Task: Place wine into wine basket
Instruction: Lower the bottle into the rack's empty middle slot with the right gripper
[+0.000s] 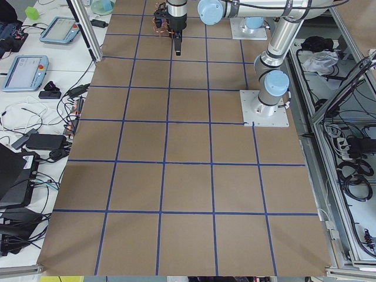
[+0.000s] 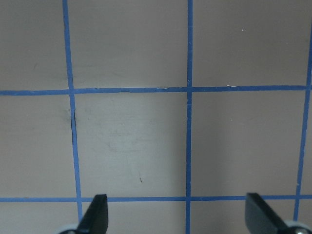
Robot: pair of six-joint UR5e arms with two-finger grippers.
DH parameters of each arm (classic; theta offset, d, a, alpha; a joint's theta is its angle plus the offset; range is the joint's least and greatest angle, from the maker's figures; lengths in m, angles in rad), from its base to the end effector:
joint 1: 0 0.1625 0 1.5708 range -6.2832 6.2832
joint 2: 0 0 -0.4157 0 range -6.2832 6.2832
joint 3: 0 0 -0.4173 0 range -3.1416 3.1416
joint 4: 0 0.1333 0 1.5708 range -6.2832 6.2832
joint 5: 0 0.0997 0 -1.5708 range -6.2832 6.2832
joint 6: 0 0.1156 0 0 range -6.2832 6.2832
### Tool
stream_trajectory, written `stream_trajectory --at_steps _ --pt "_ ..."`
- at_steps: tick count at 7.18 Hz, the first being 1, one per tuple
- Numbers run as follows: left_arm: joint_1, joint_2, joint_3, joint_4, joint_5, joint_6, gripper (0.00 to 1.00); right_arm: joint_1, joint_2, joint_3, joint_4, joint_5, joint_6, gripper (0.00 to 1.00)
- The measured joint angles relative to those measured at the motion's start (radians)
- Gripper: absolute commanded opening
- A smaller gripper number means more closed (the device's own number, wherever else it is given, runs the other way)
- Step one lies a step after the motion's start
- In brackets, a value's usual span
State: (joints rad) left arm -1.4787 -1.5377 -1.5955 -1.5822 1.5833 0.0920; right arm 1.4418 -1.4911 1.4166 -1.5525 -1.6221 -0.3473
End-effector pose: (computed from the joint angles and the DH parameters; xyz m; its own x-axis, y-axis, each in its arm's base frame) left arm -0.0850 -0.5129 0.4656 -0.9999 -0.0001 -0.0122 -0.0001 1.0000 0.0042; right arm 0.0549 -0.5670 0.4983 -0.9746 -0.2135 0.0673 -0.2162 0.9757 -0.0354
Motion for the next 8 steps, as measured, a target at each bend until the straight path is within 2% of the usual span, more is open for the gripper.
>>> stream_trajectory --at_steps 8 --pt "-0.001 0.002 -0.006 0.000 0.007 0.006 1.00 -0.021 0.031 0.043 -0.025 0.013 0.004 0.00"
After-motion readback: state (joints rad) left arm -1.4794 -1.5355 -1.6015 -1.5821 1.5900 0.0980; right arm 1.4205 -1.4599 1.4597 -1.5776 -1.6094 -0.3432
